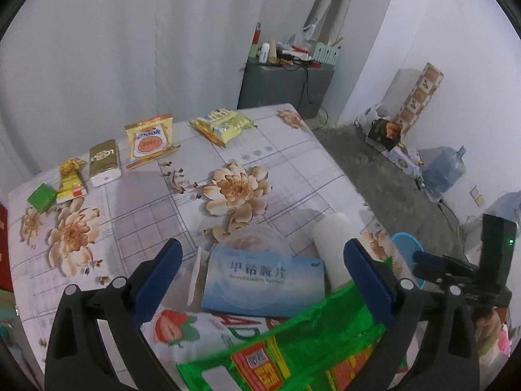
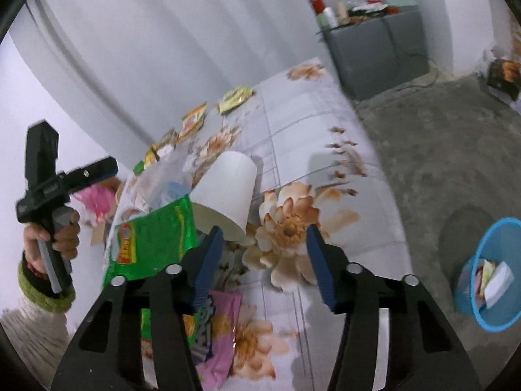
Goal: Collect trash
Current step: 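Grasp the clear plastic bowl with the left gripper while the right grasps the white paper cup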
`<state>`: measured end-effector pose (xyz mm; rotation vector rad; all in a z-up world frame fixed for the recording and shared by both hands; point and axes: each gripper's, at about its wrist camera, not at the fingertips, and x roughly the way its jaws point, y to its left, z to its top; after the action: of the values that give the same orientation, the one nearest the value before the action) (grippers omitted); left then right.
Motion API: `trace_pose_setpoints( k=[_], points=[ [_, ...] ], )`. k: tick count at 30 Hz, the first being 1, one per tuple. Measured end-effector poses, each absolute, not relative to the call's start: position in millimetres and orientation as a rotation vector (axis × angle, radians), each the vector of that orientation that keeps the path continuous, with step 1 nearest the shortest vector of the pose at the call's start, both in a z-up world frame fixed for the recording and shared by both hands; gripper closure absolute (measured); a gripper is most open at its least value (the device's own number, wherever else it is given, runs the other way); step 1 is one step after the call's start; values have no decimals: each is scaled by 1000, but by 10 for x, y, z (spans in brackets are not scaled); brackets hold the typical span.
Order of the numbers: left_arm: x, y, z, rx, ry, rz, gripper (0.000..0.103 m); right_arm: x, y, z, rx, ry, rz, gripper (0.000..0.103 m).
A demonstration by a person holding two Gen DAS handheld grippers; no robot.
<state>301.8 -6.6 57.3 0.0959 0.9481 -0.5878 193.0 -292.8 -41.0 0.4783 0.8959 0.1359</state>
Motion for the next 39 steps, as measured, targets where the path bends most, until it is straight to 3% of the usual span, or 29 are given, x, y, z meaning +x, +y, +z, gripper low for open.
trace_pose_setpoints(
  k=[12, 39],
  points=[
    [3309, -148, 314, 67, 1073, -587, 6, 2255, -2787, -596, 393, 964, 273, 70],
    [3259, -242, 181, 166, 1083, -577, 18, 2377, -2553, -592, 264, 973, 357, 71]
  ],
)
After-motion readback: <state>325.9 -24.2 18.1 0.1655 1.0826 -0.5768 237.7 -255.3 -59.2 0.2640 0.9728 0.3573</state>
